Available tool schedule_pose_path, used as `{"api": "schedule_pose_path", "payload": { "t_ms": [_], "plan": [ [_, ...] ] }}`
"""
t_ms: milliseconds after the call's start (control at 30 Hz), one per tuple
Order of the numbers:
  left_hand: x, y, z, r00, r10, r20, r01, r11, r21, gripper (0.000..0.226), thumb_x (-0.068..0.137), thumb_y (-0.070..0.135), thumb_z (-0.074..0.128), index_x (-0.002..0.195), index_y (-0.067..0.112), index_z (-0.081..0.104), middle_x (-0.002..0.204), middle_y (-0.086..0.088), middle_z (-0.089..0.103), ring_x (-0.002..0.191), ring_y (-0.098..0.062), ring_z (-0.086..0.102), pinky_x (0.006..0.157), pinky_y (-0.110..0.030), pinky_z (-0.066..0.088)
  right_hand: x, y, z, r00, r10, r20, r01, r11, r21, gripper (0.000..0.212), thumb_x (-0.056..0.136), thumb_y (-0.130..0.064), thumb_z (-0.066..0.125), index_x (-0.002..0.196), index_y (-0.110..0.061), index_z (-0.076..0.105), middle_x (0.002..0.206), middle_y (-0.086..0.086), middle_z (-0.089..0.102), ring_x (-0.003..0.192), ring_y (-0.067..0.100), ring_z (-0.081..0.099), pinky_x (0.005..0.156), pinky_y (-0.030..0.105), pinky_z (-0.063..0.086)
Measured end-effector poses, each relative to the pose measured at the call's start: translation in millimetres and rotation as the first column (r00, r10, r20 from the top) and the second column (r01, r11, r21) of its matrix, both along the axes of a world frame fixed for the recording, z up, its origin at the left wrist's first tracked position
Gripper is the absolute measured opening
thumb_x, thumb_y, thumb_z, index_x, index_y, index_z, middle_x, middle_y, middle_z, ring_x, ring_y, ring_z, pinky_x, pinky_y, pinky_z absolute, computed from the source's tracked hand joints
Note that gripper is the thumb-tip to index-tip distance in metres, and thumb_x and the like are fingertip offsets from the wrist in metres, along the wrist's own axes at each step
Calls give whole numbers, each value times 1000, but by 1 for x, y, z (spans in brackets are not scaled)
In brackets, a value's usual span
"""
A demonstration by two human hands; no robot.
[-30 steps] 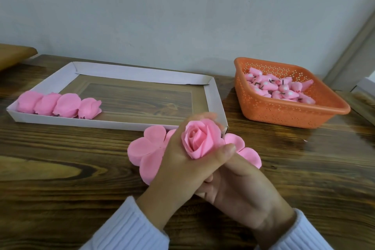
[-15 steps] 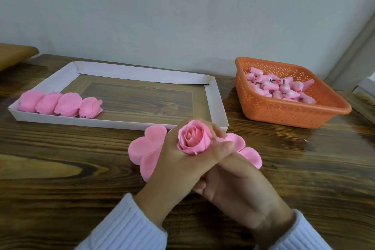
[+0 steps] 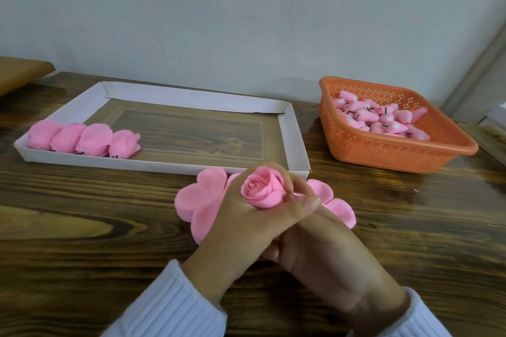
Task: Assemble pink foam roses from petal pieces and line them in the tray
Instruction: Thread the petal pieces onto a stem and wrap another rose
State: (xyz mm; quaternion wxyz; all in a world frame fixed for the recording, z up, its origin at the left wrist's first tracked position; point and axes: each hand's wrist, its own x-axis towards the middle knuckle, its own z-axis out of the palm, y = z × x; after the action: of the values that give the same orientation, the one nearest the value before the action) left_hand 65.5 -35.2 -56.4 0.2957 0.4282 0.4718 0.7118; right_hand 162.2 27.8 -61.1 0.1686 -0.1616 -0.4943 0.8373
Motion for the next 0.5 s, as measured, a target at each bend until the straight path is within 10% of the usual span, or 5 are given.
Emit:
{"api": "schedule_pose_path", "payload": {
  "t_ms": [167,333,500],
  "plan": [
    [0,1,-2,994,6,110,1,998,-62,18,61,41,75,70,27,70,79,-2,71,65,-21,67,42,-24,43,4,0,6,998,-48,34,45,995,94,35,94,-29,54,116,-4,64,87,13,63,73,15,61,62,28,42],
    [-8,5,-3,977,-1,215,9,999,-40,20,61,36,76,69,20,68,74,-12,66,71,-29,61,62,-38,51,16,10,17,962,-263,72,195,850,490,14,91,-10,58,90,-15,72,73,4,69,59,6,60,51,14,44],
    [-12,3,0,857,-354,376,361,931,54,26,64,35,85,76,18,68,58,0,55,50,-11,51,56,-26,48,25,22,23,894,-385,-230,428,577,695,26,75,-1,56,91,-20,65,94,3,65,88,17,62,74,29,47]
  ]
}}
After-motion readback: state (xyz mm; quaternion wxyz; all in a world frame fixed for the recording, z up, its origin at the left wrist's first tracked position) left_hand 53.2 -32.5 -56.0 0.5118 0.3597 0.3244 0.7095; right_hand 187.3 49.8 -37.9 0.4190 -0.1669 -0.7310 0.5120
